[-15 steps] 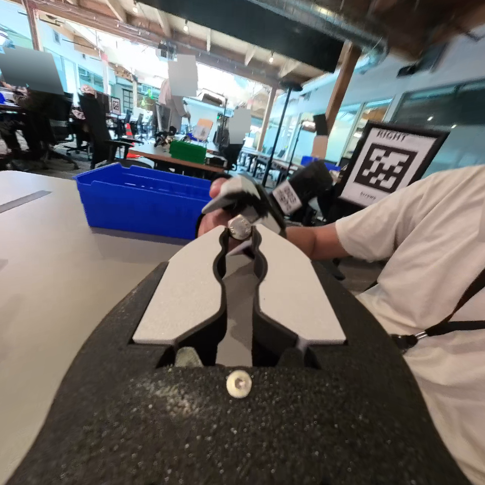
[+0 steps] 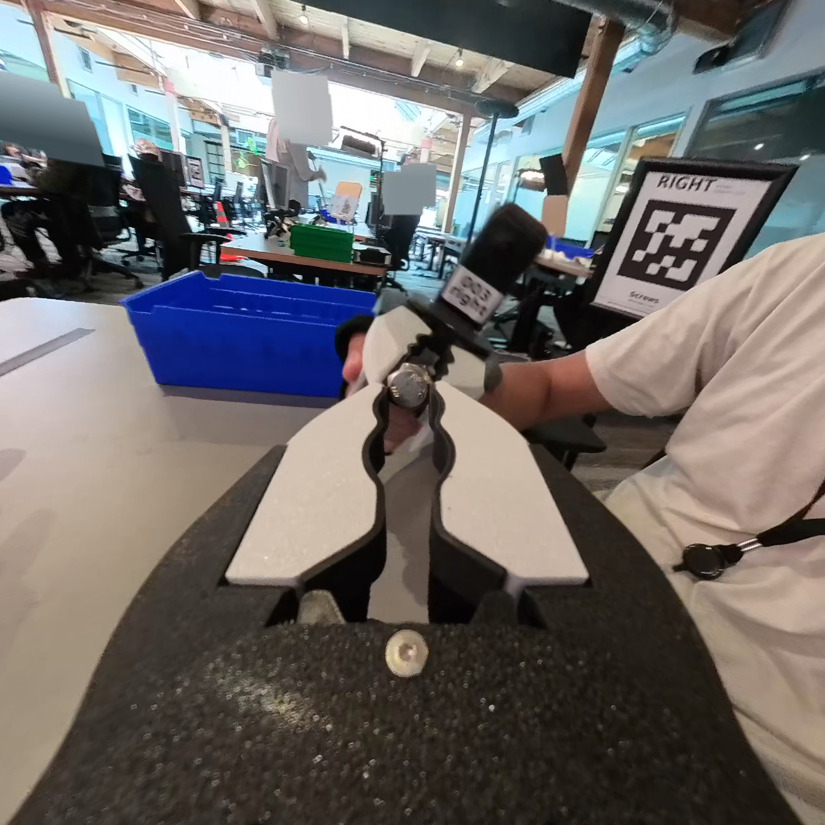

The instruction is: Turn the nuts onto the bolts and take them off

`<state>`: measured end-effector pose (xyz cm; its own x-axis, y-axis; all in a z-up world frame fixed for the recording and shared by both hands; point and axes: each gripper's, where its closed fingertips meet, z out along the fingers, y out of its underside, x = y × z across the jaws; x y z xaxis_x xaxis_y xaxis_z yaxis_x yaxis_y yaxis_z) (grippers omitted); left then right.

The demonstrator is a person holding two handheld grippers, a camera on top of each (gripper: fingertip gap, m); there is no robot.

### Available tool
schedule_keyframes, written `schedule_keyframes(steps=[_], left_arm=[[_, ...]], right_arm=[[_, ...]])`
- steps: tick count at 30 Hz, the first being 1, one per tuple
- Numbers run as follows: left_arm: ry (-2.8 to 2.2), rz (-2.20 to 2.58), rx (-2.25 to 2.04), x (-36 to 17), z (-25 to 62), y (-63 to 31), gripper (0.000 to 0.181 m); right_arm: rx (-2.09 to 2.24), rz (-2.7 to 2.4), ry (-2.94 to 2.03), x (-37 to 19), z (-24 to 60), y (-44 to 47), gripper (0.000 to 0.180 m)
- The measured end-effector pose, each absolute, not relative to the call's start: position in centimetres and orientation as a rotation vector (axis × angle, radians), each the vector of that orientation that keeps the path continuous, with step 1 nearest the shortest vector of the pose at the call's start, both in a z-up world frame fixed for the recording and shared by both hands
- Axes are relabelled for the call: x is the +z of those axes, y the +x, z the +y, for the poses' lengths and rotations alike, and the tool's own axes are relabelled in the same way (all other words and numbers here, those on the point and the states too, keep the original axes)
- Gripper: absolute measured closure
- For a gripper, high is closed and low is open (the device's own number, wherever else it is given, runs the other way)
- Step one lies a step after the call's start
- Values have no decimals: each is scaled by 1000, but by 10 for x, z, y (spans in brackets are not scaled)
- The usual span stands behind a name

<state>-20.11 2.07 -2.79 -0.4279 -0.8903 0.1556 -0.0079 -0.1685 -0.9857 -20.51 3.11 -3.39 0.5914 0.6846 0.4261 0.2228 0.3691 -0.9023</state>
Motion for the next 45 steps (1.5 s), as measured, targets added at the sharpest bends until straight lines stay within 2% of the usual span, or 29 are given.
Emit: schedule_keyframes(steps=[4,8,10,13,17,19,21,23,25,31,34,35,40,41,43,45], left_arm=[[-1053,1433,-1534,-30,27,-201,164],[-1058,1445,-1430,-33,33,-201,164],[-1053,1433,-1438,-31,33,-201,164],[-1066,1388,-1461,-28,38,-201,164],[-1100,1274,-1550,-17,53,-208,164],[-1097,1216,-1617,-10,58,-212,164],[-1092,1197,-1671,-6,58,-216,164],[-1086,1197,-1680,-5,58,-217,164],[-1081,1228,-1670,-7,53,-215,164],[-1078,1337,-1615,-20,34,-202,164],[-1090,1362,-1611,-27,31,-197,164],[-1089,1364,-1614,-28,30,-196,164],[-1080,1338,-1567,-29,33,-194,163],[-1073,1340,-1534,-30,34,-194,156],[-1081,1328,-1486,-29,38,-194,122],[-1142,1272,-1415,-27,52,-192,101]], right_arm=[[1068,-760,-1434,-34,30,-209,162],[1416,-600,-1518,-36,33,-210,162],[1361,-619,-1492,-35,33,-210,161],[1157,-674,-1392,-26,31,-206,139],[667,-752,-1238,-19,37,-190,139],[559,-776,-1138,-11,30,-185,148],[608,-788,-1133,-11,27,-186,151],[732,-769,-1183,-14,29,-188,139],[790,-733,-1230,-15,34,-186,136],[844,-743,-1284,-24,36,-191,138],[831,-780,-1295,-29,34,-197,148],[824,-801,-1300,-31,33,-198,161],[840,-801,-1331,-32,36,-195,162],[823,-790,-1335,-32,38,-194,162],[778,-764,-1343,-32,43,-189,162],[737,-729,-1349,-31,49,-182,162]])
